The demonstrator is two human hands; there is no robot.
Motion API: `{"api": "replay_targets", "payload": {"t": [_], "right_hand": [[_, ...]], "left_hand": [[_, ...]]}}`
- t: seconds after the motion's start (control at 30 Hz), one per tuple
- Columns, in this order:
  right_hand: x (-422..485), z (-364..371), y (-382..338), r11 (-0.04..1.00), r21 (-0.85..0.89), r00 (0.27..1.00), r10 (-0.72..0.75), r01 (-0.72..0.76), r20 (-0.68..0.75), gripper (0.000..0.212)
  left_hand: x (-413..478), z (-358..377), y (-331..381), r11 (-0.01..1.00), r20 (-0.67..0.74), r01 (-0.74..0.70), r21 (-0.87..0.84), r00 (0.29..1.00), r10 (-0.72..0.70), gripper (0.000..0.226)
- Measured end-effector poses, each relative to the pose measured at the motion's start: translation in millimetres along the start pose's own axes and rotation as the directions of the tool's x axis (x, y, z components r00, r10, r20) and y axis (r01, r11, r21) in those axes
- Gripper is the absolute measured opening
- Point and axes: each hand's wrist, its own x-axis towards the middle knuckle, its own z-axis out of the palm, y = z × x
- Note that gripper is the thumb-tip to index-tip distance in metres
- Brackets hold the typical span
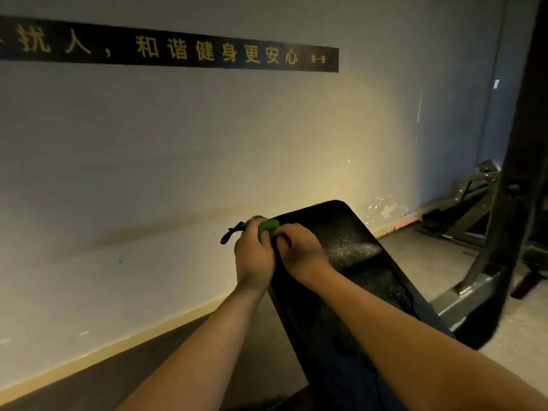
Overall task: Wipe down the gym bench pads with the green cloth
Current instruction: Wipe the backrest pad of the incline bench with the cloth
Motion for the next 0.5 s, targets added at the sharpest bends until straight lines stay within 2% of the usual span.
{"api": "replay_targets", "payload": {"t": [0.07, 0.13, 0.2, 0.23, 0.37, 0.5], "right_hand": [[11.9, -0.5, 5.8, 1.000, -0.003, 0.997, 0.024, -0.024, -0.071, 0.028], [19.4, -15.1, 18.9, 0.983, -0.047, 0.979, 0.172, -0.177, -0.107, 0.044], [21.5, -29.6, 39.5, 0.941, -0.111, 0.948, 0.312, -0.318, -0.067, 0.054], [20.8, -35.2, 48.5, 0.930, -0.140, 0.940, 0.339, -0.339, -0.025, 0.057], [21.2, -49.3, 60.5, 0.932, -0.219, 0.949, 0.310, -0.290, 0.062, 0.056], [33.3, -73.7, 70.3, 0.937, -0.239, 0.942, 0.295, -0.253, 0.162, 0.053]], "left_hand": [[20.3, -3.1, 5.0, 0.991, 0.051, 0.066, 0.117, 0.996, -0.072, 0.026], [37.2, -4.1, 12.8, 0.960, 0.099, 0.110, 0.258, 0.985, -0.140, 0.027], [48.2, -0.2, 22.5, 0.923, 0.160, 0.079, 0.377, 0.976, -0.149, 0.031], [52.6, 4.1, 27.1, 0.902, 0.192, 0.035, 0.430, 0.973, -0.129, 0.032], [68.2, 36.4, 49.0, 0.817, 0.302, -0.087, 0.570, 0.947, -0.110, 0.029], [76.7, 75.0, 66.0, 0.776, 0.405, -0.166, 0.608, 0.906, -0.124, 0.028]]}}
